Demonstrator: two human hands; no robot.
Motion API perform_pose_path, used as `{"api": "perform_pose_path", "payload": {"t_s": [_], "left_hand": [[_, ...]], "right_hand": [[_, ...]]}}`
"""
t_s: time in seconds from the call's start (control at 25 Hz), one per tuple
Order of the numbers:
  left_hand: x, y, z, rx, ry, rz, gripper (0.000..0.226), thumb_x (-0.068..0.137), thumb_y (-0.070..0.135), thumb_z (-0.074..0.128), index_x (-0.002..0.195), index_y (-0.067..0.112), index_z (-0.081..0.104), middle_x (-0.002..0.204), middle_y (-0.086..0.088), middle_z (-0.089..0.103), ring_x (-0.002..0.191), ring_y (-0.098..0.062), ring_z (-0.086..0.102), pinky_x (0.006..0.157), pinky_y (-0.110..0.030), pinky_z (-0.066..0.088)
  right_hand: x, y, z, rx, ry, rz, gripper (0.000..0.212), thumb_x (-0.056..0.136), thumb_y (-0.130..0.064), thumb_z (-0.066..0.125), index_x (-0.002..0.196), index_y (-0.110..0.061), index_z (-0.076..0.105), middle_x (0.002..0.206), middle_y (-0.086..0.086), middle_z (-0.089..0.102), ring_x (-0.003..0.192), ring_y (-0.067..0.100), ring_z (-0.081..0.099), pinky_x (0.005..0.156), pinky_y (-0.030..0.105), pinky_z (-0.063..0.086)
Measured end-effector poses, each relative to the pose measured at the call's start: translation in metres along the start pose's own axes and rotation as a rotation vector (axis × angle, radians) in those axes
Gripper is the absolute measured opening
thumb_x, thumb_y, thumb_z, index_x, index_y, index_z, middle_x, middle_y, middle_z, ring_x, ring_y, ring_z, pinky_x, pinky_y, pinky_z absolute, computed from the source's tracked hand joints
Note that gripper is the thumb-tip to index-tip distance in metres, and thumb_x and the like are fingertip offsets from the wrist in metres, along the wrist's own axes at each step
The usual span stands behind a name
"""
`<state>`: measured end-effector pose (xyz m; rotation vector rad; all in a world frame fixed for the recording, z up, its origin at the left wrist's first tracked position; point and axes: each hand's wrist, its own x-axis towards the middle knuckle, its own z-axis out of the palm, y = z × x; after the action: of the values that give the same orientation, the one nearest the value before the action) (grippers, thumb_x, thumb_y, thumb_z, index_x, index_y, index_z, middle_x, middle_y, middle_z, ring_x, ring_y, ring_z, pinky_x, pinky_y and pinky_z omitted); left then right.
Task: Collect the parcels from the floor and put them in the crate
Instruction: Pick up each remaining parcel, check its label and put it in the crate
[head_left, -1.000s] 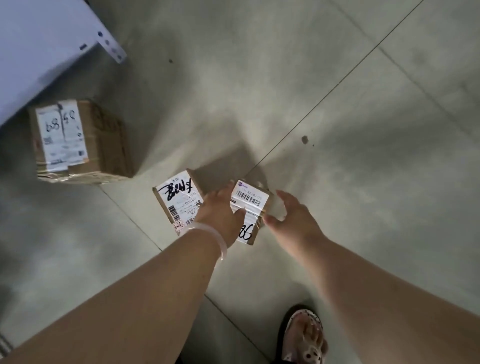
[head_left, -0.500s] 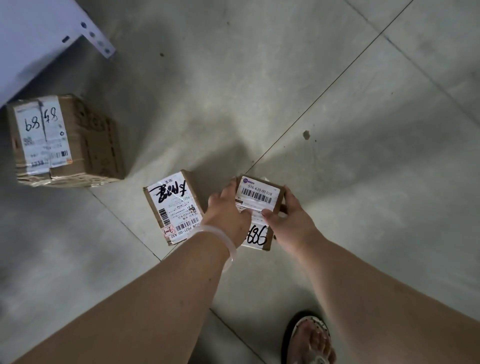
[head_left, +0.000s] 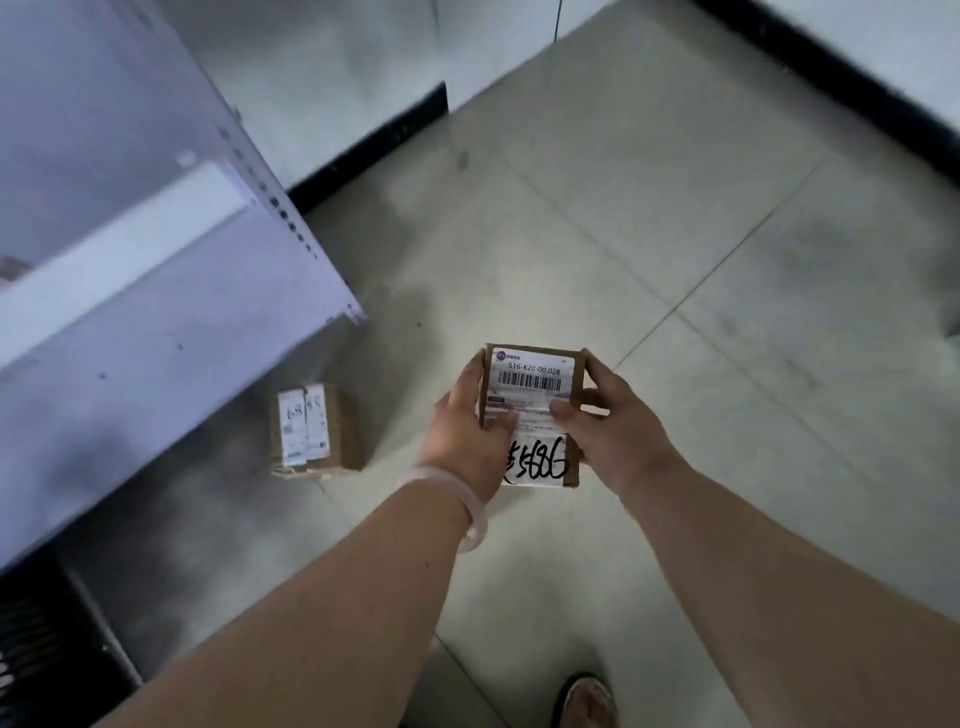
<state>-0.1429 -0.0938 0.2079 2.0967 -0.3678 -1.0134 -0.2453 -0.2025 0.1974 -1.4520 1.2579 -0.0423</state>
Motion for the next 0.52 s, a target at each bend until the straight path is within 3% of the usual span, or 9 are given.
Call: {"api": "perform_pose_path", "payload": {"t_s": [0.16, 0.36, 0.52], "left_hand": [[-0.065, 0.12, -0.09, -0.074, 0.034, 0.118, 0.062, 0.092, 0.012, 0.053, 0.143, 0.041, 0.03, 0.107, 0.011, 0.063, 0.095, -0.012, 0.064, 0.085, -0.029, 0.054], [-0.171, 0.245, -0.203, -0.149, 0.166, 0.298, 0.063, 0.091, 0.012, 0.053, 0.142, 0.042, 0.031, 0.112, 0.009, 0.063, 0.089, -0.01, 0.061, 0.068, -0.019, 0.049], [-0.247, 0.314, -0.284, -0.205, 0.271, 0.419, 0.064, 0.09, 0.007, 0.048, 0.142, 0.041, 0.034, 0.119, 0.009, 0.061, 0.098, -0.013, 0.06, 0.072, -0.021, 0.05]], "right_hand": [[-0.079, -0.147, -0.036, -0.038, 0.013, -0.181, 0.069, 0.078, -0.032, 0.073, 0.139, -0.04, 0.042, 0.113, -0.006, 0.065, 0.102, 0.019, 0.066, 0.091, 0.045, 0.053], [-0.204, -0.314, -0.07, -0.063, 0.049, -0.427, 0.063, 0.08, -0.031, 0.072, 0.137, -0.04, 0.044, 0.104, -0.011, 0.064, 0.101, 0.015, 0.065, 0.089, 0.044, 0.055], [-0.293, -0.411, -0.078, -0.091, 0.041, -0.597, 0.06, 0.084, -0.033, 0.068, 0.137, -0.043, 0.042, 0.114, -0.004, 0.062, 0.104, 0.016, 0.062, 0.09, 0.044, 0.054]]}}
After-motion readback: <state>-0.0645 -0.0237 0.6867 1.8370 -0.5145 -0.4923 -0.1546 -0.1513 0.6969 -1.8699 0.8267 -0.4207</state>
